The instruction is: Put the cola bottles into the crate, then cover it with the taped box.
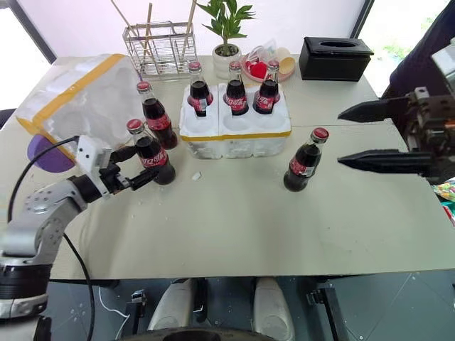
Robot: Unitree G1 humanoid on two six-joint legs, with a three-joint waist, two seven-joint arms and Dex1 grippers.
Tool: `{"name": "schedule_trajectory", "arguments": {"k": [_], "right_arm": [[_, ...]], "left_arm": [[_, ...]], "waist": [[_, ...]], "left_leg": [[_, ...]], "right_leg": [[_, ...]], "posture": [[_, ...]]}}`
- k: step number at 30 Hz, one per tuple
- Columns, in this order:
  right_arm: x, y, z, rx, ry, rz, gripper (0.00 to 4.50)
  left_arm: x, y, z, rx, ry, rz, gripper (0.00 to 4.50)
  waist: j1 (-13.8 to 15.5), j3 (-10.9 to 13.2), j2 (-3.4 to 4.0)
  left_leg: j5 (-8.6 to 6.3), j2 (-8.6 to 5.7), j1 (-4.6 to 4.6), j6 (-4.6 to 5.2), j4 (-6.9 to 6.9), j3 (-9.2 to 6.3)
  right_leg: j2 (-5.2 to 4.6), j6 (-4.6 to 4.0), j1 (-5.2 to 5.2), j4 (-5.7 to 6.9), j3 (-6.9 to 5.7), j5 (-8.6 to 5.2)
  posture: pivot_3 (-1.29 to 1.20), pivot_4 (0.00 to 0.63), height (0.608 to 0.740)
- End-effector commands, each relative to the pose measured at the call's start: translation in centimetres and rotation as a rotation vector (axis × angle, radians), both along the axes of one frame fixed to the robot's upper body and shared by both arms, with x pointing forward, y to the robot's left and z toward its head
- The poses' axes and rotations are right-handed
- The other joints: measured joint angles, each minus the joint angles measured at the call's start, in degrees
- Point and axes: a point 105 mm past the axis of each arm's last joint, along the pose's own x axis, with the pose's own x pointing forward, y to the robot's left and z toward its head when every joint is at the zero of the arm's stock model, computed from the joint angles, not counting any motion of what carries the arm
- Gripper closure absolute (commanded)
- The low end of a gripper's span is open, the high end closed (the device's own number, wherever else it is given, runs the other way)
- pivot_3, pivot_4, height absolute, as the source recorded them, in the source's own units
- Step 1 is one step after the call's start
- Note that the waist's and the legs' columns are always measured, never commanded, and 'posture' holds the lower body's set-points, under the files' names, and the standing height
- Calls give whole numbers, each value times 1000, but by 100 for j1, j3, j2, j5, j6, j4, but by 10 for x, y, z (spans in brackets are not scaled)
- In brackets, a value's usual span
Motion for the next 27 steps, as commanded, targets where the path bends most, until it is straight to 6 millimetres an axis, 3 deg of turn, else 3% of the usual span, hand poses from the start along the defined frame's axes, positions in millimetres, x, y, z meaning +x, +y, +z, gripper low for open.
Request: {"name": "schedule_trajectory", "arguments": {"k": [1,5,8,10,14,17,19,22,27], "right_arm": [[-6,6,9,23,-53,17,0],[-5,11,10,46,-55,23,0],[-4,13,10,58,-43,19,0],[-2,15,10,79,-19,12,0],[3,20,9,72,-73,-2,0],[7,20,8,82,-77,-18,0],[9,21,5,89,-75,-25,0],[11,23,4,95,-76,-31,0],[15,24,2,110,-94,-61,0]], "left_arm": [[7,-4,10,-18,-47,-11,12],[15,-8,10,-41,-49,-13,12],[14,-13,12,-41,-53,-44,824],[10,-14,13,-30,-50,-63,1748],[-6,-17,13,-21,17,-152,1793],[-30,-33,22,-59,90,-315,1793],[-39,-56,50,-125,79,-448,1793],[-29,-73,80,-209,23,-481,1793],[25,-114,139,-394,-144,-385,1793]], "waist": [[-11,0,0],[-13,0,0],[-10,0,0],[-10,0,0],[-18,1,-2],[-22,2,-1],[18,7,-9],[142,11,-15],[140,13,-23]], "left_leg": [[0,0,1,0,0,-1],[0,0,1,1,1,0],[0,0,1,1,-1,-1],[0,0,1,1,-1,-2],[0,0,0,1,-1,-1],[0,0,-1,1,-4,0],[0,0,-3,1,-3,-2],[1,0,-11,0,18,-12],[0,-9,-23,4,70,-21]], "right_leg": [[0,0,0,1,0,0],[1,1,0,2,1,1],[2,1,0,2,0,0],[1,1,0,3,0,0],[1,1,0,2,0,0],[0,1,-2,2,1,0],[0,1,-4,3,0,0],[3,1,-2,12,-5,0],[3,16,23,14,-4,9]], "posture": [[0,150,740],[0,150,740],[0,150,740],[0,150,740],[0,150,740],[0,150,740],[0,150,740],[0,150,740],[0,150,740]]}}
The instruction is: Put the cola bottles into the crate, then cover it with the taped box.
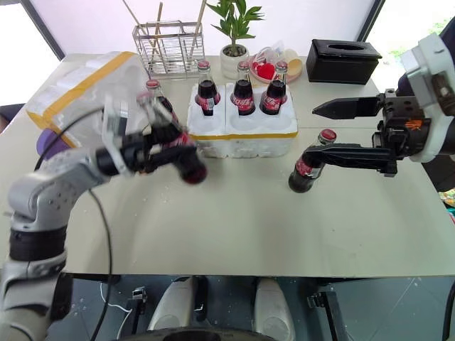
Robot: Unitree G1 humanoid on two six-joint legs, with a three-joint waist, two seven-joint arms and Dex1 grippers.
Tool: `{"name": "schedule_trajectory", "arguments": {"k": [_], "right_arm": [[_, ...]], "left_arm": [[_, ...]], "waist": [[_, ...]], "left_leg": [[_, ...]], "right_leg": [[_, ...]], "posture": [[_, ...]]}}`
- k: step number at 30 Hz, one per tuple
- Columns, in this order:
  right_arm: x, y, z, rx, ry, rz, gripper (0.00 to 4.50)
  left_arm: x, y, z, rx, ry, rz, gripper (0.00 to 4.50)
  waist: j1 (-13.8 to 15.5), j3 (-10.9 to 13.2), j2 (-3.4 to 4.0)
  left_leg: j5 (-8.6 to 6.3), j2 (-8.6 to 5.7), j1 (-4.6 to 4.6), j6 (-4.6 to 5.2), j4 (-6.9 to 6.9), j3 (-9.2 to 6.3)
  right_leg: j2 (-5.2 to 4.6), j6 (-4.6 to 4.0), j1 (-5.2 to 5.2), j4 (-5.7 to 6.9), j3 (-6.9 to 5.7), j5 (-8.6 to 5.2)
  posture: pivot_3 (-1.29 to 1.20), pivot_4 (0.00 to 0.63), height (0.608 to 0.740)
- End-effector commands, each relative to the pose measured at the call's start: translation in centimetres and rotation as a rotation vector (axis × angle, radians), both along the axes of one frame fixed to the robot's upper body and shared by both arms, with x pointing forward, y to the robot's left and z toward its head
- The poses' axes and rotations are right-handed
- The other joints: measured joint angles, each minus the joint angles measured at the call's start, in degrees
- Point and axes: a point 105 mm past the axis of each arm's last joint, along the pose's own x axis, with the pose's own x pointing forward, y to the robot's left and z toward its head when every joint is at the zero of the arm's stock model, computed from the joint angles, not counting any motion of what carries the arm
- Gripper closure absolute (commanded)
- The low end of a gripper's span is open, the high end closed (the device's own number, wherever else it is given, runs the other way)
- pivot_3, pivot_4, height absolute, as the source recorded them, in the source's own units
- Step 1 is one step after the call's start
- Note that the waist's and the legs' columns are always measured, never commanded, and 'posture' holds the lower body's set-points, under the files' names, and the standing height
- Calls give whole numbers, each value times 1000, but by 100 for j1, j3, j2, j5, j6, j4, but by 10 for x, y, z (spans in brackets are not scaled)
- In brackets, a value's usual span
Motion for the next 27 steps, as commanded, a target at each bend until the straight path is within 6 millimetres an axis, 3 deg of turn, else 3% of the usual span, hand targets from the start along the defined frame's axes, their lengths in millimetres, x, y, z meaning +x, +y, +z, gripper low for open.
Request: {"name": "schedule_trajectory", "arguments": {"k": [1,7,14,21,23,25,27], "right_arm": [[-1,1,8,4,-68,-18,0],[3,1,8,19,-86,-62,0],[6,-9,1,23,-80,-149,0],[13,-12,-6,33,-77,-184,0],[14,-11,-9,32,-62,-182,0],[13,-9,-9,35,-51,-163,0],[14,-8,-7,40,-68,-166,0]], "left_arm": [[32,-20,38,-102,-87,106,1793],[71,-54,43,-76,-117,173,1793],[89,-80,0,194,-179,183,1793],[95,-107,-26,253,-148,184,1793],[98,-108,-37,277,-131,207,764],[98,-104,-39,281,-137,212,69],[94,-94,-34,255,-145,203,27]], "waist": [[-23,2,-5],[-75,1,-3],[-38,2,-2],[-29,2,-2],[-19,2,-2],[-22,2,-2],[-30,2,-2]], "left_leg": [[0,0,-3,0,5,0],[-7,0,-4,13,-9,0],[-10,2,-26,18,-15,-3],[-10,2,-49,19,0,-3],[-10,1,-51,19,1,-4],[-10,0,-54,20,2,-5],[-10,0,-54,20,3,-6]], "right_leg": [[0,5,2,-2,1,3],[8,22,-15,-1,4,12],[12,29,-33,-3,3,14],[8,24,-45,-9,3,12],[8,26,-45,-9,2,13],[7,26,-45,-11,1,13],[7,26,-45,-10,1,13]], "posture": [[0,150,740],[0,150,740],[0,150,740],[0,150,740],[0,150,740],[0,150,740],[0,150,740]]}}
